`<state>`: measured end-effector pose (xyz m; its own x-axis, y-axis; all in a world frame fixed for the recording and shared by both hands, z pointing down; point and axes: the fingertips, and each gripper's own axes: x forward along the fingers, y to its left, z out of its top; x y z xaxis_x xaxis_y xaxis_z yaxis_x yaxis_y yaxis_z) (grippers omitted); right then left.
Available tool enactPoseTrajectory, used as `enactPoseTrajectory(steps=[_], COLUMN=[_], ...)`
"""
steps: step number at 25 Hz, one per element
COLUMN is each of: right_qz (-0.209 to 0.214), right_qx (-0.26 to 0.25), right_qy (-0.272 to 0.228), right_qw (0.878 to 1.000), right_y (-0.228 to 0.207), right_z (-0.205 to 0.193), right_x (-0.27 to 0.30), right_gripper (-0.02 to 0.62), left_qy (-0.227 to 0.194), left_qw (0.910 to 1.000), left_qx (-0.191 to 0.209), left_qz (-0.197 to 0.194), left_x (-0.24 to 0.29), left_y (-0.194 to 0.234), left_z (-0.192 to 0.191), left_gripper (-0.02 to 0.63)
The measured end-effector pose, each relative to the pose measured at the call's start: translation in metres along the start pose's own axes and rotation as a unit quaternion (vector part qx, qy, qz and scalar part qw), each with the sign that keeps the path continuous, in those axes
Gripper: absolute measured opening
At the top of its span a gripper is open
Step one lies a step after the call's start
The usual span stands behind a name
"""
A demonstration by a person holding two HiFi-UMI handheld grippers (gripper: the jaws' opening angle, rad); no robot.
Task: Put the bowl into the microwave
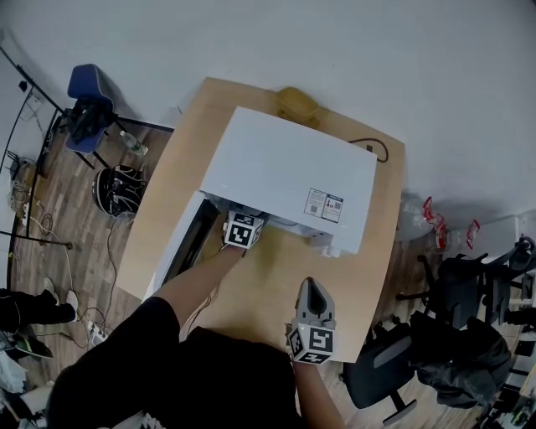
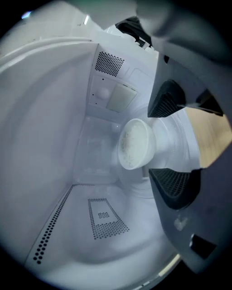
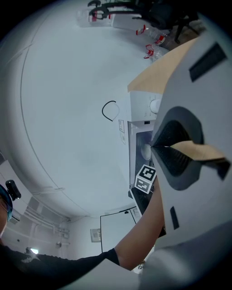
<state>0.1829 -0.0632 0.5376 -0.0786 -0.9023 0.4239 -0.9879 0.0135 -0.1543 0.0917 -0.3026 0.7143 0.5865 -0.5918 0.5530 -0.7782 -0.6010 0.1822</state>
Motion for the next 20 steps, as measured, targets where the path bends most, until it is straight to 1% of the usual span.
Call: enactPoseTrajectory(steps=[4,7,10,11,14,16,17,18,20], right_qz=[0.015,0.010,-0.002,-0.005,-0.015,-0.021,-0.025,-0.028,-0.037], right_qx=[-0.004,-0.013,-0.017,-0.017,-0.021,-0.026,-0.028,-0.030,-0.034], right_qy=[-0.011,-0.016,-0.025,-0.026,-0.028,-0.032,-0.033,-0.034,-0.034], right_qw=[1.000,1.000,1.000,0.999,0.999,0.999,0.999,0.999,0.998], right_y=[0.021,0.034,0.044,0.047,0.057,0.065,0.069,0.073,0.082], right_z=[0.003,0.003,0.002,0.001,-0.005,-0.006,-0.007,-0.008,-0.011], right_x=[-0.011,-0.022,-0.036,-0.041,-0.059,-0.072,-0.079,-0.088,-0.104], right_gripper=[0.060,0.060,0.060,0.060,0.060,0.060,0.060,0.060,0.060], left_qy=[-0.005,-0.012,-0.021,-0.027,-0.058,-0.073,-0.080,-0.088,-0.112], left_qw=[0.9998,0.9994,0.9975,0.9967,0.9945,0.9922,0.9906,0.9887,0.9842], left_qx=[-0.016,-0.026,-0.057,-0.062,-0.060,-0.071,-0.081,-0.091,-0.102], left_qz=[-0.008,-0.018,-0.036,-0.045,-0.064,-0.072,-0.076,-0.080,-0.092], left_x=[-0.031,-0.065,-0.108,-0.125,-0.178,-0.213,-0.231,-0.249,-0.284], left_y=[-0.004,-0.013,-0.032,-0.041,-0.066,-0.076,-0.079,-0.083,-0.089], left_z=[-0.002,-0.004,-0.010,-0.012,-0.016,-0.019,-0.020,-0.021,-0.025], left_gripper=[0.351,0.351,0.351,0.351,0.350,0.347,0.336,0.294,0.152])
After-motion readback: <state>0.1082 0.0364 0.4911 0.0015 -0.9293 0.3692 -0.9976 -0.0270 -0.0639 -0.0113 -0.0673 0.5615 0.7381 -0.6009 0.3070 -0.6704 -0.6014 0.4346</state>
